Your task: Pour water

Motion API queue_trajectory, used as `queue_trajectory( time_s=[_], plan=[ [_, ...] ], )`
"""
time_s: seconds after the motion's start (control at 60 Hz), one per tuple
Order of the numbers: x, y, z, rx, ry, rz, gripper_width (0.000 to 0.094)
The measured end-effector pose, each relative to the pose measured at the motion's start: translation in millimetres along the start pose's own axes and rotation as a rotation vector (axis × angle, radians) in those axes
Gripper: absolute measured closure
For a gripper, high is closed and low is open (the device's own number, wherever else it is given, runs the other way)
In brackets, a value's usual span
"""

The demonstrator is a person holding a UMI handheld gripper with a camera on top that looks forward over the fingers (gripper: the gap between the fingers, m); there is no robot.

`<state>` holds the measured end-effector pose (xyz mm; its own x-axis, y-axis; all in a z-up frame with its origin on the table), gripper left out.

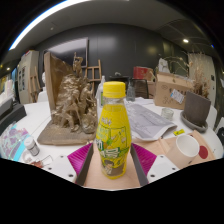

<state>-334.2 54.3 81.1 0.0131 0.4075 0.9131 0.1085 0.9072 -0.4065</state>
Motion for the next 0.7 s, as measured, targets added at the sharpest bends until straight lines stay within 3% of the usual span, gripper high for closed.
queue_trajectory(
  time_s=[0.05,0.1,0.2,0.3,0.533,0.7],
  plan=[
    [-2.2,6.8,-0.7,-0.013,0.003,0.003,0.0279],
    [-1.6,12.0,-2.2,-0.021,0.004,-0.005,0.0446],
    [-0.7,13.9,-2.6,-0.012,0.007,-0.016,0.0522],
    [-0.9,12.8,-2.8,-0.009,0.0,-0.013,0.0659],
    [26.5,-6.2,1.7,0.032,0.026,-0.04,0.0704],
    [78.8,-38.5,7.1,0.179,0.37,-0.07,0.0703]
  ],
)
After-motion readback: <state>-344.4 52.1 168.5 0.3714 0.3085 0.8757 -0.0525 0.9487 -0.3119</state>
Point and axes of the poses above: the point between the fingertips, and its own axes, seen from behind it with the camera up: z to the left, x up, y forward, the way the camera looks, the point moved 4 cm from there along -y, backward, against the way the camera looks, and after that the axes turned 6 degrees about -x, right-handed, at the moved point
